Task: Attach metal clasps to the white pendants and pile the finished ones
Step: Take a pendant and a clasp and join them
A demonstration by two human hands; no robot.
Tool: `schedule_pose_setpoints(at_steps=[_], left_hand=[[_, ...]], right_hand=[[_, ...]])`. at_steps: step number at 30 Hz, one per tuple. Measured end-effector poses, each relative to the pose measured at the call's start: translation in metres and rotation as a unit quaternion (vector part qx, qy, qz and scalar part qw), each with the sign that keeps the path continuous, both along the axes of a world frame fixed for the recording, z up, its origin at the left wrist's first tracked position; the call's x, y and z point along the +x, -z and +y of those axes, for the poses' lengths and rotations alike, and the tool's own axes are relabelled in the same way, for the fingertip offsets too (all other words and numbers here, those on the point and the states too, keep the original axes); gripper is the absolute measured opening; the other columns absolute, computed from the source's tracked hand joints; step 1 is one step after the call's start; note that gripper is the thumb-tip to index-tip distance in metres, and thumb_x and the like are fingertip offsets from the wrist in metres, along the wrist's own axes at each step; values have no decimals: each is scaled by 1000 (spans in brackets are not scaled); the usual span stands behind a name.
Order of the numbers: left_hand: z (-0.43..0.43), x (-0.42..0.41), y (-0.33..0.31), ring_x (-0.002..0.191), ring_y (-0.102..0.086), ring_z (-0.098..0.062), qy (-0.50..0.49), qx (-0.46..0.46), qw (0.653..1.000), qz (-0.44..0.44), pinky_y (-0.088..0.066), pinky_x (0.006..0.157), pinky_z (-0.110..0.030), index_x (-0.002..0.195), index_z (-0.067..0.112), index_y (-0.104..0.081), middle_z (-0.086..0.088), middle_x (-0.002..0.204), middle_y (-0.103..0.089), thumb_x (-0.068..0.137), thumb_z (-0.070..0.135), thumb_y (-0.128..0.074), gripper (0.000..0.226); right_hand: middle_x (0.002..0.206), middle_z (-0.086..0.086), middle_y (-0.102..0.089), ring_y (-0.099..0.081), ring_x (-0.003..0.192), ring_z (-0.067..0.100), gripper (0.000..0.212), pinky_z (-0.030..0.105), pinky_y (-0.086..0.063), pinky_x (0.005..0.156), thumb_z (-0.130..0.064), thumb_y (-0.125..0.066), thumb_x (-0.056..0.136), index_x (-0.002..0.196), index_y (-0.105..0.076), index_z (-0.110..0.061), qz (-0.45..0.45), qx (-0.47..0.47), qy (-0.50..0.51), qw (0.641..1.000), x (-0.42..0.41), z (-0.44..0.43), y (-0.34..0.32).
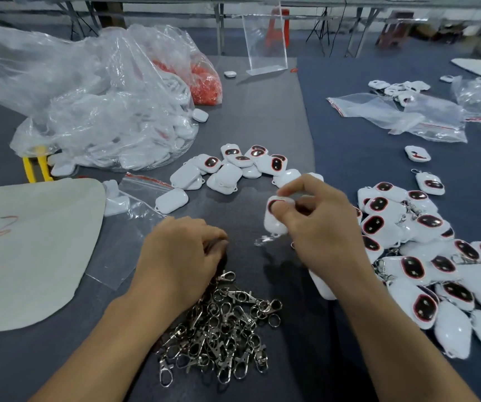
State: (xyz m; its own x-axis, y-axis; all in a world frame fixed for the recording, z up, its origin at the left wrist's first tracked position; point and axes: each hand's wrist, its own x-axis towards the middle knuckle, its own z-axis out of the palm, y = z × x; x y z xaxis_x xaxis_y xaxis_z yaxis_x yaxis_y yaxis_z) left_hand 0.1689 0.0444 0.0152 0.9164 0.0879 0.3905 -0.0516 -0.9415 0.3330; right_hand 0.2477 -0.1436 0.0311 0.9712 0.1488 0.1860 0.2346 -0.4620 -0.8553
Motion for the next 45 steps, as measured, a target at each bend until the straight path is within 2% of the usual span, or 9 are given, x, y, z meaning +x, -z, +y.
schedule_pose_setpoints(at_steps=[5, 8, 11, 15, 22, 27, 34, 40, 45], left_hand=[[5, -7, -4, 73, -63, 1, 25, -141, 984, 107, -51, 68, -28, 78, 44, -76, 27, 74, -67, 71, 64, -65, 23], [5, -9, -10, 79, -65, -4, 92, -163, 968, 166, -55, 71, -30, 84, 49, -74, 23, 85, -67, 65, 53, -71, 19], [12, -7, -14, 83, -64, -3, 125, -158, 959, 198, -50, 71, -16, 83, 47, -76, 24, 90, -68, 67, 37, -83, 20], [16, -4, -12, 74, -65, -3, 129, -181, 952, 211, -47, 67, -13, 71, 36, -79, 22, 80, -70, 69, 27, -88, 13], [7, -3, -5, 74, -59, -5, 88, -151, 974, 143, -45, 71, -27, 84, 33, -81, 14, 77, -64, 78, 28, -82, 8], [8, -2, -1, 78, -56, -9, -7, -72, 994, 85, -48, 74, -32, 91, 36, -77, 17, 75, -59, 82, 42, -75, 11], [20, -3, -5, 73, -62, -2, 31, -158, 977, 142, -47, 69, -21, 77, 39, -79, 23, 77, -67, 72, 32, -86, 12], [17, -5, -2, 65, -62, -4, 34, -200, 972, 119, -42, 62, -11, 73, 39, -78, 20, 71, -68, 69, 16, -85, 24], [14, -5, 0, 61, -62, 3, -27, -250, 965, 74, -43, 63, -5, 81, 45, -77, 24, 67, -68, 68, 17, -89, 33]], right_hand=[[67, -22, -69, -62, 66, 1, 20, 17, -42, 56, -19, -67, 87, 72, -73, -32, -36, -97, 77, 992, 9, -26, 1], [80, -10, -73, -63, 82, 17, 27, 33, -46, 72, -10, -64, 87, 73, -75, -31, -48, -175, 87, 980, 14, -34, 0], [113, 1, -74, -56, 112, 33, 31, 44, -41, 100, 4, -68, 81, 94, -82, -21, -92, -288, 84, 950, 14, -33, -1], [110, 7, -77, -61, 109, 39, 44, 37, -27, 100, 19, -69, 64, 92, -82, -13, -196, -265, 89, 940, 1, -9, 4], [150, 1, -55, -37, 143, 18, 63, 21, -21, 115, 10, -50, 86, 143, -58, -15, -120, -204, -89, 968, -3, 43, 17], [162, 6, -33, -25, 150, 25, 63, 37, -21, 122, -19, -53, 96, 156, -31, -16, -150, -304, -126, 932, 18, 68, 25], [171, 5, -12, -10, 156, 25, 70, 44, -19, 124, -47, -36, 105, 163, -4, -27, -113, -383, -149, 905, 33, 62, 32], [165, 2, -26, -20, 152, 22, 55, 42, -25, 120, -40, -49, 100, 150, -31, -24, -115, -343, -130, 923, 28, 63, 23], [113, 0, -61, -55, 106, 28, 26, 35, -35, 81, -17, -59, 91, 116, -49, -21, -106, -262, -132, 950, 15, 56, 21]])
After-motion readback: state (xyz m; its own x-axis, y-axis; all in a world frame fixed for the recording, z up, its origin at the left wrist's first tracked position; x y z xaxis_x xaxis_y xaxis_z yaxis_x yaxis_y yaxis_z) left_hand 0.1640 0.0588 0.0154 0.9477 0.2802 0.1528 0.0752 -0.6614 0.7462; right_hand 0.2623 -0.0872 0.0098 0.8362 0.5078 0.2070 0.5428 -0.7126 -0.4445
